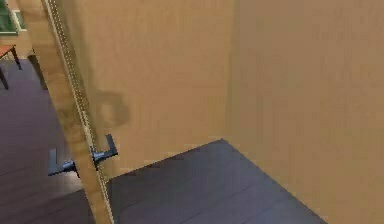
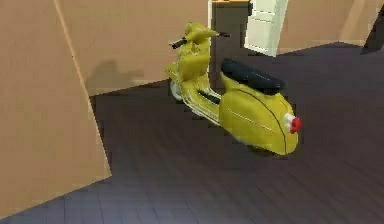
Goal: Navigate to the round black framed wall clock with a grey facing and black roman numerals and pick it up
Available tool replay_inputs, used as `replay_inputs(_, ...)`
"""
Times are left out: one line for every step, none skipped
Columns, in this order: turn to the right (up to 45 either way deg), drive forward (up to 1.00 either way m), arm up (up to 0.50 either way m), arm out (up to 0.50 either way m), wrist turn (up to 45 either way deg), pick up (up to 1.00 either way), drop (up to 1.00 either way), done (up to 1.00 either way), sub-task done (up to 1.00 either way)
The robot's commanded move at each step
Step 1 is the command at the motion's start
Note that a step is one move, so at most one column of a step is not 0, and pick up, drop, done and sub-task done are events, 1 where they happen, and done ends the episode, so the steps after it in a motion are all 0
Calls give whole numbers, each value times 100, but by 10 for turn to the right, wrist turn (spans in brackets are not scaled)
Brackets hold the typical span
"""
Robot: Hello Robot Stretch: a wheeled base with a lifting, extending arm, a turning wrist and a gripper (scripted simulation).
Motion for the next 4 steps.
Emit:
replay_inputs(-450,0,0,0,0,0,0,0,0)
replay_inputs(-450,0,0,0,0,0,0,0,0)
replay_inputs(-60,0,0,0,0,0,0,0,0)
replay_inputs(0,35,0,0,0,0,0,0,0)
